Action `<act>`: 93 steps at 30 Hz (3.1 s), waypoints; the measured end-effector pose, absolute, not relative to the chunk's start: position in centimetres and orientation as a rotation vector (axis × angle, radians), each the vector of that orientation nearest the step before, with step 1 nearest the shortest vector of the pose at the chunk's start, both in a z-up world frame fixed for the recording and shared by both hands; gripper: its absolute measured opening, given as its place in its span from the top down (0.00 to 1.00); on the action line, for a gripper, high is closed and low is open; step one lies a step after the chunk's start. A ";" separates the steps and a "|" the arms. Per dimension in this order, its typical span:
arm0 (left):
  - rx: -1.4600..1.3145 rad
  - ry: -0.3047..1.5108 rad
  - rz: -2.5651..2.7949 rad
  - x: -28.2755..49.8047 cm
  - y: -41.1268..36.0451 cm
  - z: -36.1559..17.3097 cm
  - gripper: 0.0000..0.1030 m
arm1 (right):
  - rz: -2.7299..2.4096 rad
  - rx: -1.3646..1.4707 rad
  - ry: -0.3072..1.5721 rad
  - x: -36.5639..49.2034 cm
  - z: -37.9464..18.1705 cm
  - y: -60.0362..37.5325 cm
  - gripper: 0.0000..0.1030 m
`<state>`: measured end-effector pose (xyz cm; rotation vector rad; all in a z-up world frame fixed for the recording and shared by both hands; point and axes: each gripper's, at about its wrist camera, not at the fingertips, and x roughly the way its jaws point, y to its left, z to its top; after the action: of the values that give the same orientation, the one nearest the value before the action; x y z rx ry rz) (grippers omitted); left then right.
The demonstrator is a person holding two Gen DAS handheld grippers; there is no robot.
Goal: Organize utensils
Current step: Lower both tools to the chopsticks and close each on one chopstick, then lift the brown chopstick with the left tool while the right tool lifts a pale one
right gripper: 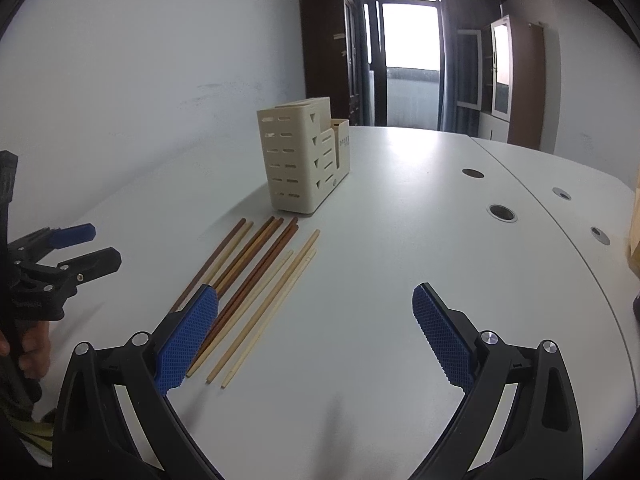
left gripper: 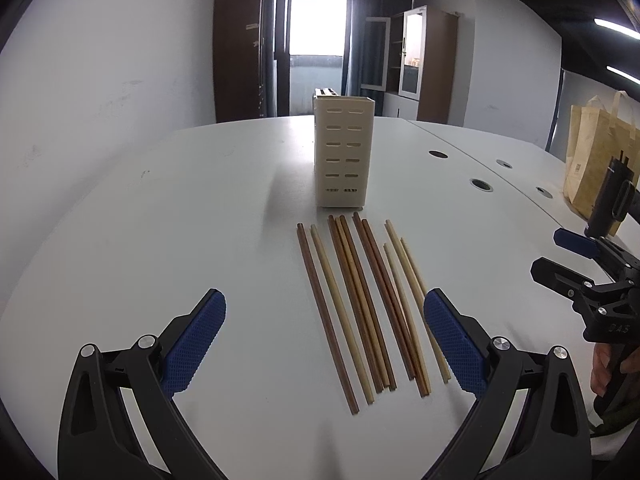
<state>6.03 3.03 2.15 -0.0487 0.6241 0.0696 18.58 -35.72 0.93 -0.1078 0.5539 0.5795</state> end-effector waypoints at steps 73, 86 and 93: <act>-0.115 1.184 0.057 28.7 8.9 -5.5 0.49 | 0.440 -0.238 1.152 35.6 -4.6 -25.1 0.41; -0.067 1.181 0.083 28.4 8.2 -5.4 0.90 | 0.461 -0.241 1.175 32.0 -4.0 -23.5 0.90; -0.069 1.153 0.078 28.3 7.8 -5.3 0.93 | 0.484 -0.163 1.180 32.3 -3.6 -24.6 0.95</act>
<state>28.34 7.80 -5.32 -0.0690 1.1534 0.0785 32.28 -24.64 -3.63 -0.1628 1.1795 0.4841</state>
